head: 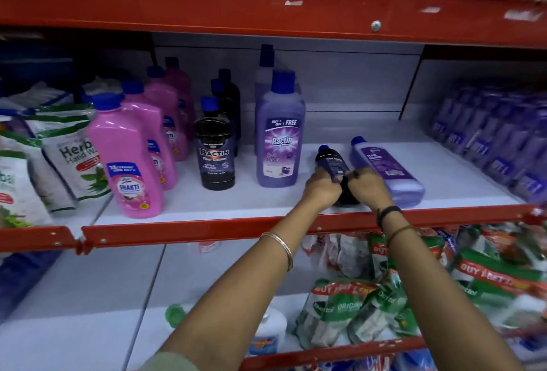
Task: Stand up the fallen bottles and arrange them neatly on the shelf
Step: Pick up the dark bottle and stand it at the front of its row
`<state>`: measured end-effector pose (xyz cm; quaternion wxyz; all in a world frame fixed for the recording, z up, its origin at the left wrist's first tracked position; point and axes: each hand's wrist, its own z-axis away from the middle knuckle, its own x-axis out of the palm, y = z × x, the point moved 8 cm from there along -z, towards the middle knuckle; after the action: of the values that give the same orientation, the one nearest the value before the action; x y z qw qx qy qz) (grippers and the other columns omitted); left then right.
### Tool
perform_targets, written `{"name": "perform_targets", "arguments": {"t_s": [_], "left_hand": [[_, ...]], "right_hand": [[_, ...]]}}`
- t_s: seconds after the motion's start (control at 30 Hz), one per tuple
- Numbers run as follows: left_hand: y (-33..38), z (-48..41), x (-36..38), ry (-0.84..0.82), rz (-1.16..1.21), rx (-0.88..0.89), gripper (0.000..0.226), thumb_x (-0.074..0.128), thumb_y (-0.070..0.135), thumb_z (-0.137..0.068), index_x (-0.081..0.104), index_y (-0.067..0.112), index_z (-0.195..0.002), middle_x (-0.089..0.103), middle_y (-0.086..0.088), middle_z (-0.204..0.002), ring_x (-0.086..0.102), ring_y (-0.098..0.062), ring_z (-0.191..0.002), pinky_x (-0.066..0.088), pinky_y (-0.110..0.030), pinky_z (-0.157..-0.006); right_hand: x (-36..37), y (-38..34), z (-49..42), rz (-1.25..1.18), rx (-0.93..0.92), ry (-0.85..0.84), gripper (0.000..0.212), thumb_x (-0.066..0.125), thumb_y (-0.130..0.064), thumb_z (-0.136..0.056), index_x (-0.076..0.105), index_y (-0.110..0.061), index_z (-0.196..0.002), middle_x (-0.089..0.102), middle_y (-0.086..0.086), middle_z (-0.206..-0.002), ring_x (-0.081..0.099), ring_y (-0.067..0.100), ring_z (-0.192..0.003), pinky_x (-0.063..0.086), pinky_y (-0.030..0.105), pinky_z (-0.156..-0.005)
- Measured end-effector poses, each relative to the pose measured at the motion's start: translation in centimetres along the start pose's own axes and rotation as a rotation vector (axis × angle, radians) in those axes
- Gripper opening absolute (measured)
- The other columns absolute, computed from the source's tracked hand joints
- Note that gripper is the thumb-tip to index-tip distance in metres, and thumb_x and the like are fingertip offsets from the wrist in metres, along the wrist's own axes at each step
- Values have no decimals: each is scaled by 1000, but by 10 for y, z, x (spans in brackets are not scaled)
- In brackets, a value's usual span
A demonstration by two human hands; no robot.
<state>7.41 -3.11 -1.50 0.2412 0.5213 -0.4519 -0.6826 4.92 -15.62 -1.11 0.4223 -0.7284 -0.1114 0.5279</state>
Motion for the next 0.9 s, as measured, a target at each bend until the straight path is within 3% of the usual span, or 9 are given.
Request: {"name": "perform_targets", "arguments": {"t_s": [0.13, 0.3, 0.4, 0.57, 0.73, 0.9], "left_hand": [[-10, -4, -5, 50, 161, 41, 42, 53, 17, -89, 36, 13, -127, 59, -14, -124, 57, -29, -112, 47, -35, -89], [0, 12, -16, 120, 259, 267, 61, 57, -1, -84, 34, 16, -137, 55, 1, -122, 58, -18, -110, 48, -37, -99], [1, 29, -40, 241, 284, 363, 56, 59, 17, -82, 40, 26, -134, 57, -4, -131, 58, -20, -114, 48, -44, -101], [-12, 66, -102, 427, 229, 459, 46, 58, 24, -80, 51, 21, -125, 59, -7, -124, 60, -20, -109, 51, -47, -94], [-50, 89, -161, 562, 273, 447, 42, 56, 20, -81, 49, 29, -122, 60, -8, -123, 59, -21, -112, 48, -48, -97], [-88, 101, -195, 640, 234, 418, 39, 53, 15, -83, 49, 22, -122, 60, -8, -120, 58, -18, -111, 48, -42, -98]], "right_hand": [[-12, -10, 9, -40, -103, 87, 26, 58, -27, -86, 63, -3, -94, 68, 19, -92, 60, 31, -83, 44, 30, -68], [-26, -18, 38, -403, -230, 129, 14, 67, -17, -82, 58, -21, -93, 67, 2, -89, 61, 16, -80, 50, 34, -78], [-20, -34, 56, -534, -341, 39, 27, 68, -17, -81, 54, -29, -101, 64, -12, -98, 61, 1, -85, 49, 13, -74], [12, -69, 79, -573, -483, 15, 36, 68, -16, -82, 55, -23, -115, 58, 4, -120, 63, 12, -91, 48, 9, -69], [62, -124, 100, -650, -570, -42, 39, 68, -10, -81, 53, -24, -114, 56, 5, -116, 59, -7, -86, 46, 6, -71], [115, -151, 108, -645, -571, -102, 41, 68, -9, -80, 53, -21, -116, 52, -3, -111, 57, -10, -90, 47, 15, -79]]}}
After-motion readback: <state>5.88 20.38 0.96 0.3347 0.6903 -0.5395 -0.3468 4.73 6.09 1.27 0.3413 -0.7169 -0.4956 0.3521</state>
